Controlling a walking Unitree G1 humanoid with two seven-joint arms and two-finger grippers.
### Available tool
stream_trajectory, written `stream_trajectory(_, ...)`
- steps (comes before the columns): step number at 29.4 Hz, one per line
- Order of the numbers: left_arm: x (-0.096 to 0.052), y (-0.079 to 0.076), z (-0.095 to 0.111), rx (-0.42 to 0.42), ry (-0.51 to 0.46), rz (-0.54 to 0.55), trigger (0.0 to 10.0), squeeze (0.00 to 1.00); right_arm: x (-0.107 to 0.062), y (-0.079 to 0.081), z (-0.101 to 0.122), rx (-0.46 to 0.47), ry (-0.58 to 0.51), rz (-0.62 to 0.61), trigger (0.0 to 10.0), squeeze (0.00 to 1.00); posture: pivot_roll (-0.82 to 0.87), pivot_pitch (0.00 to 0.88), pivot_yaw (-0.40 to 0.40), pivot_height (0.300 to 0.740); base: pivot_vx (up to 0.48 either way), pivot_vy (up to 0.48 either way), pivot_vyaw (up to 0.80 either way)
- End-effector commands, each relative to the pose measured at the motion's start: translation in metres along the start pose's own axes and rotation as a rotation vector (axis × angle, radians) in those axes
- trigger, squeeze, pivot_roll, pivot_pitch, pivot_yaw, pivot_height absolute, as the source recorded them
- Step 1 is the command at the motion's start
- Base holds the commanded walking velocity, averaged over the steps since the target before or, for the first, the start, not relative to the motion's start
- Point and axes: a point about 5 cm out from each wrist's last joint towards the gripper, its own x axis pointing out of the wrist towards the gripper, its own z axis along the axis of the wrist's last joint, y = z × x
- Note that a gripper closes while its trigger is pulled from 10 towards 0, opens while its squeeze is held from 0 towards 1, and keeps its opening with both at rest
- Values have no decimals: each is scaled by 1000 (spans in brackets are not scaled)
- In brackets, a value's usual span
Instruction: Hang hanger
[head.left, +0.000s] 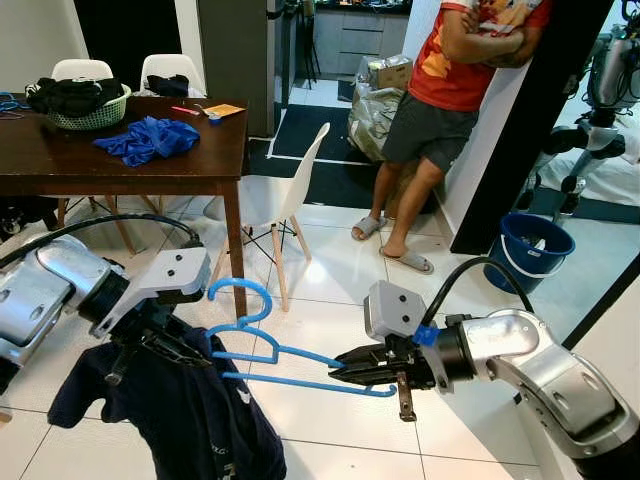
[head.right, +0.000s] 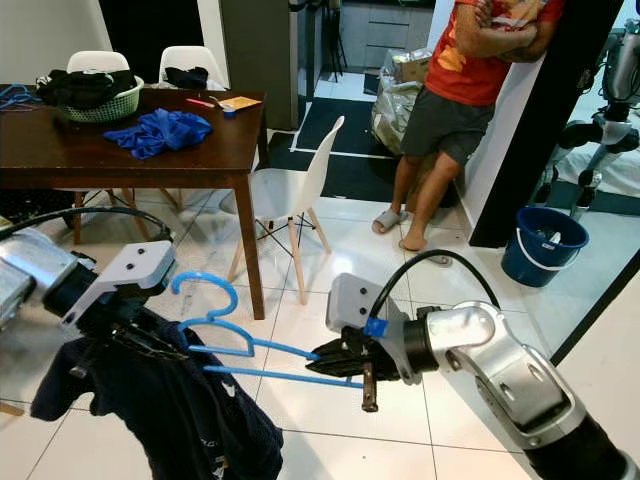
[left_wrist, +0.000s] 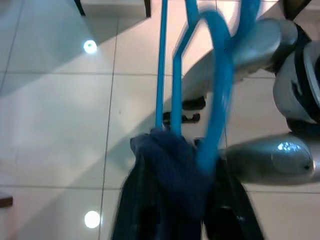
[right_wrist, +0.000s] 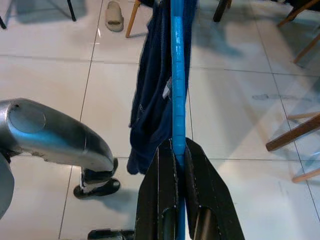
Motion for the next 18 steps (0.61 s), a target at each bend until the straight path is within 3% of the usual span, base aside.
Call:
stream_trajectory(1, 2, 2, 8, 26, -23, -6, 10000, 1000, 2, 3, 10, -39, -56, 22, 0, 0, 14, 0, -51, 740, 0, 0, 0)
stream_trajectory(13, -2, 2, 10, 33, -24, 2, 10000, 1000, 1, 1, 11, -28, -69, 1, 0, 0, 14, 0, -51, 740, 0, 0, 0)
stream_trajectory(15, -10, 3, 15, 55, -36, 37, 10000, 1000, 1, -1, 9, -13, -72, -16, 0, 0, 16, 0, -53, 740, 0, 0, 0)
stream_trajectory(17, -34, 3, 35, 121, -116, 154, 10000, 1000, 0, -11, 0, 45, -48, -116, 0, 0, 16, 0, -52, 740, 0, 0, 0)
stream_trajectory(18, -34, 3, 35, 121, -116, 154, 10000, 1000, 0, -11, 0, 45, -48, -116, 0, 0, 16, 0, -52, 740, 0, 0, 0)
